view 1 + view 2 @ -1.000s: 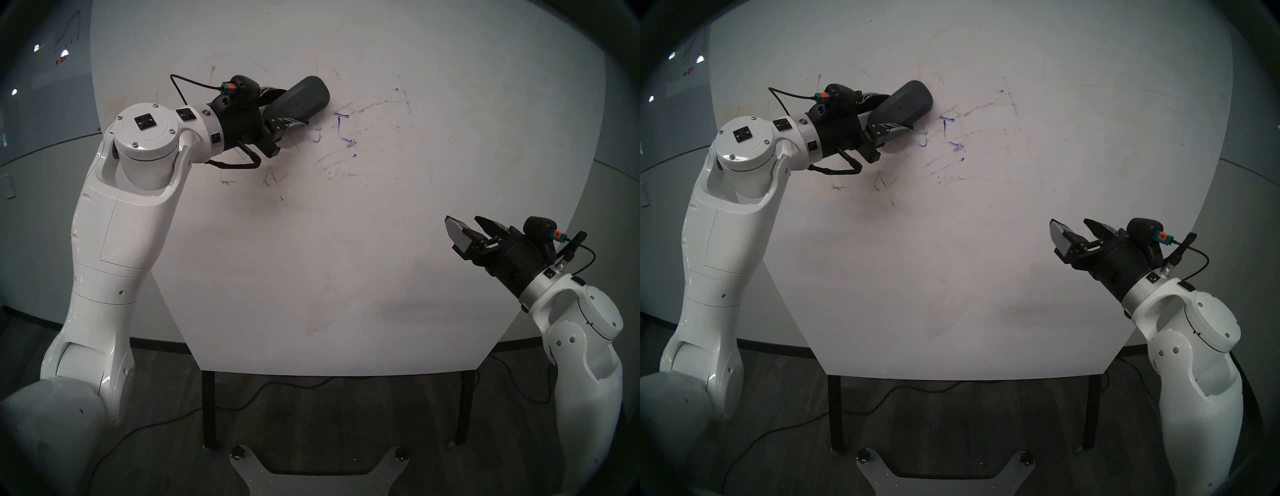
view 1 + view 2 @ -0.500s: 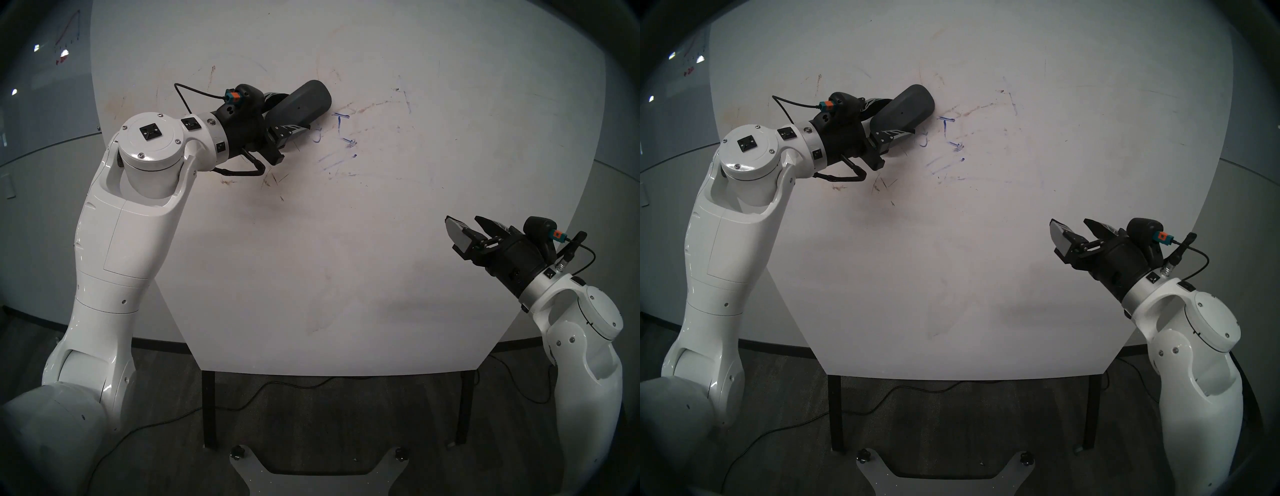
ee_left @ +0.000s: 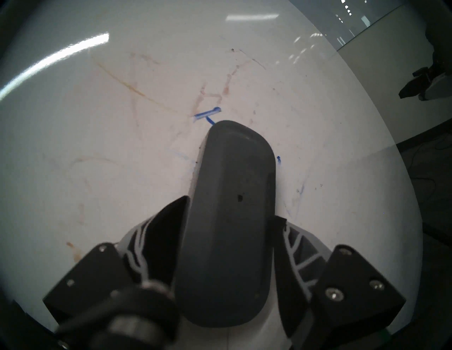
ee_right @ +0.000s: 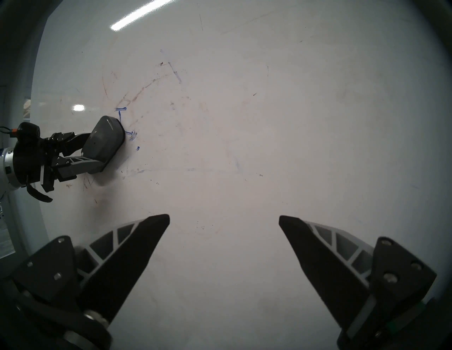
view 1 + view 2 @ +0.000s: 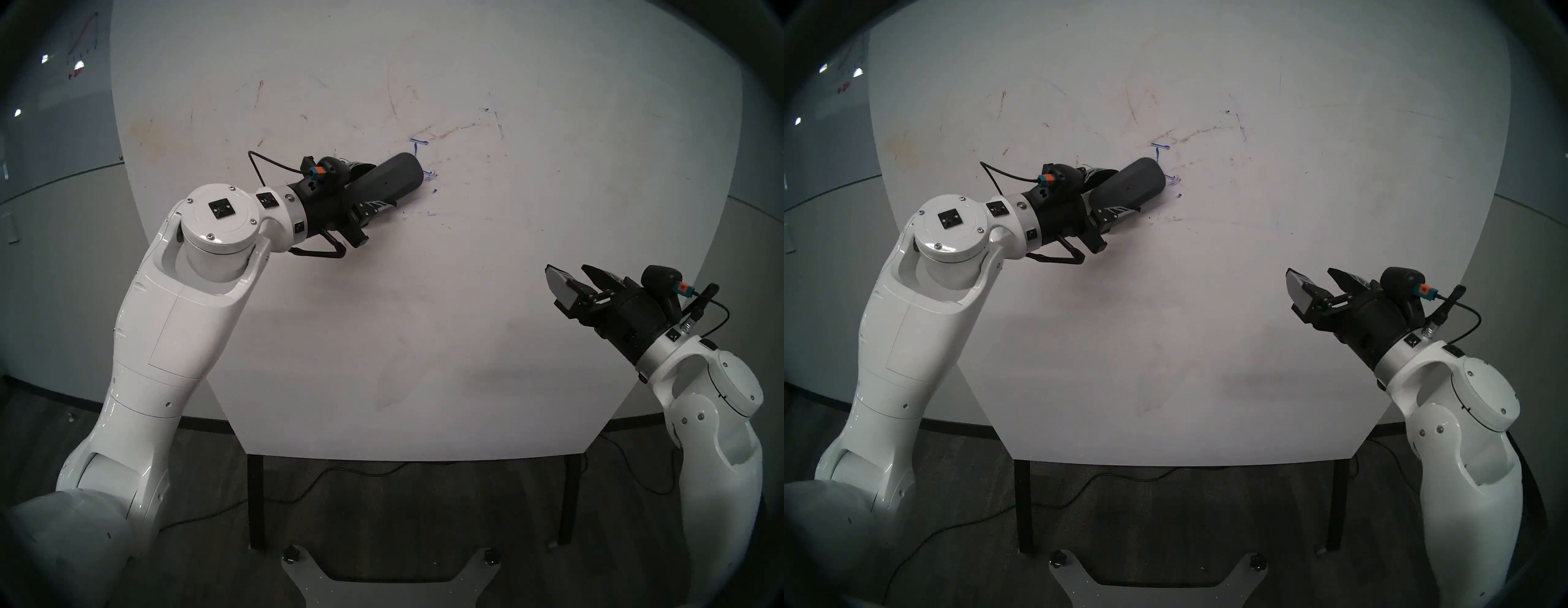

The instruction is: Erase all marks on the whiteboard with the eraser

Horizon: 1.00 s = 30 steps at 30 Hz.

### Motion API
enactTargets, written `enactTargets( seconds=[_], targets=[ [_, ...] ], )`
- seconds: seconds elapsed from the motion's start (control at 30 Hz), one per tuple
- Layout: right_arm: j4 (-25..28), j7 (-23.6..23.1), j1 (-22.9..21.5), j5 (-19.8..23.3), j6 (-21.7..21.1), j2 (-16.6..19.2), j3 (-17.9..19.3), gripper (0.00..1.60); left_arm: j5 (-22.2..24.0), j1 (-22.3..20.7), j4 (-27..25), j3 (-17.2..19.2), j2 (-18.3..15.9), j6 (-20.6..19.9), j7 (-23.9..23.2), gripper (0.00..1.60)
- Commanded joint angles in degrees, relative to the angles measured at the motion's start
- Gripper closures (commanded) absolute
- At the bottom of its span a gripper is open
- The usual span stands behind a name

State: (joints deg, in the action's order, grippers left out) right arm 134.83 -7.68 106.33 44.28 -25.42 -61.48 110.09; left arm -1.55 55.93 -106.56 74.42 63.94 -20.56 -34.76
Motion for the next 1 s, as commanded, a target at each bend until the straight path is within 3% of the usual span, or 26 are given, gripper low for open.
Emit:
enactTargets(
  seconds=[0.0, 0.4, 0.8, 0.83, 0.97],
  targets=[
    [0.9, 0.1, -0.5, 0.0, 0.1, 0.1, 0.1, 0.0, -1.1, 4.3, 3.2, -0.6, 0.6, -3.5, 2.7, 1.6],
    [0.9, 0.1, -0.5, -0.1, 0.0, 0.1, 0.0, 0.0, -1.3, 6.1, 3.5, -1.4, 2.2, -4.7, 5.3, 1.6],
    [0.9, 0.0, -0.5, -0.1, 0.0, 0.1, 0.1, 0.0, -2.1, -3.1, 3.6, 0.2, 4.5, -3.8, 5.4, 1.6],
    [0.8, 0.0, -0.5, -0.1, 0.0, 0.1, 0.1, 0.0, -2.9, -1.2, 1.9, 2.1, 5.6, -3.0, 5.5, 1.6],
    [0.8, 0.0, -0.5, -0.1, 0.1, 0.1, 0.1, 0.0, -2.9, -3.0, 1.0, 3.2, 5.6, -3.0, 4.4, 1.6]
  ],
)
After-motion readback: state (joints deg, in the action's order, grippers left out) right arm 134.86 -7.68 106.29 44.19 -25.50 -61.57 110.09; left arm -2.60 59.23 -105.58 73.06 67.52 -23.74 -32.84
